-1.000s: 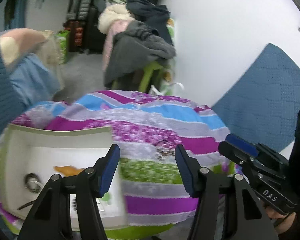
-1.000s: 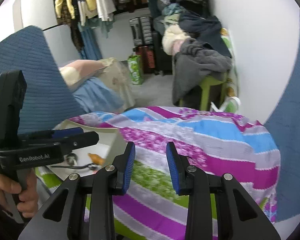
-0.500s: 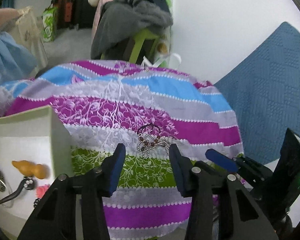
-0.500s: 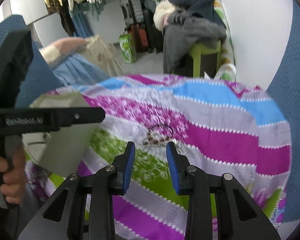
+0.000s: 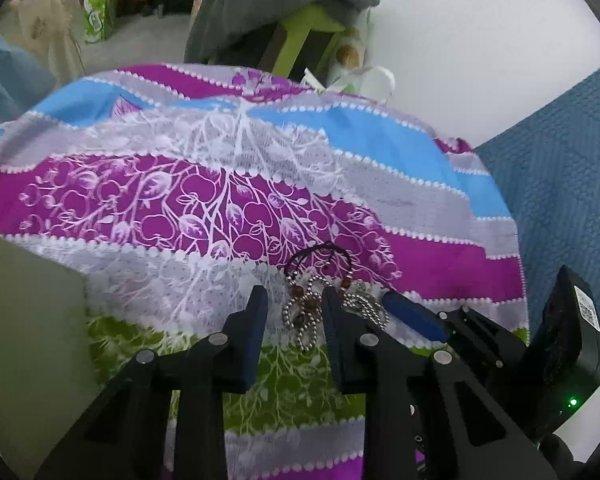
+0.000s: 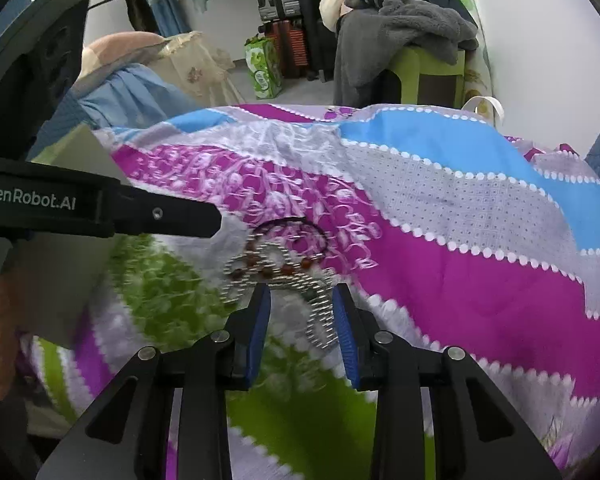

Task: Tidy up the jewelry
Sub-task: 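Grasp the red-beaded bracelet with the left tool while the right grasps its silver chain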

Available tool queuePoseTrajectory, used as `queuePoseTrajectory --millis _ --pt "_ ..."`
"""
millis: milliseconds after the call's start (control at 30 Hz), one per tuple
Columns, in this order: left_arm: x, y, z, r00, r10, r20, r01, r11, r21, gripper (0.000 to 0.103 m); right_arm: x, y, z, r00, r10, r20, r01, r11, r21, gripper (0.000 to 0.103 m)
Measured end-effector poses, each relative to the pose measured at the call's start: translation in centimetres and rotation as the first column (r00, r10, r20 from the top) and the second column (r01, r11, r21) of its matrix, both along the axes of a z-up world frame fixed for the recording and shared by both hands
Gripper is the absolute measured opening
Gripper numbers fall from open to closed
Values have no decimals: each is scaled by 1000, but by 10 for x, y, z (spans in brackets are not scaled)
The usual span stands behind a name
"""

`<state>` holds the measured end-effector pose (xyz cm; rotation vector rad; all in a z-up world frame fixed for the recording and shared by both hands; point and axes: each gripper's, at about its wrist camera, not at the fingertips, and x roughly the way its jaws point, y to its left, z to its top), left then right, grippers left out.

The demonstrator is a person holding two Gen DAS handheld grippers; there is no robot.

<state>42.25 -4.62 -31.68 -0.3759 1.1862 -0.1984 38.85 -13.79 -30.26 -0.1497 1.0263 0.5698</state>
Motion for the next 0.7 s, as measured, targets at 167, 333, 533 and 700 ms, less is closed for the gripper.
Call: queuePoseTrajectory --millis 167,333,533,700 --pt "9 -4 -12 1000 -12 -14 13 1000 17 26 2 1 -9 999 37 26 -36 999 -29 29" --pt "19 -11 -21 999 -33 -20 34 998 51 20 -2 9 -10 994 80 70 -74 994 -74 26" --pt "25 -18 -24 998 -53 -22 55 996 69 19 -8 16 -9 990 118 71 -111 989 -100 9" --pt "28 -33 -26 996 -83 -28 85 990 111 5 -7 10 -8 996 89 24 -87 994 -65 8"
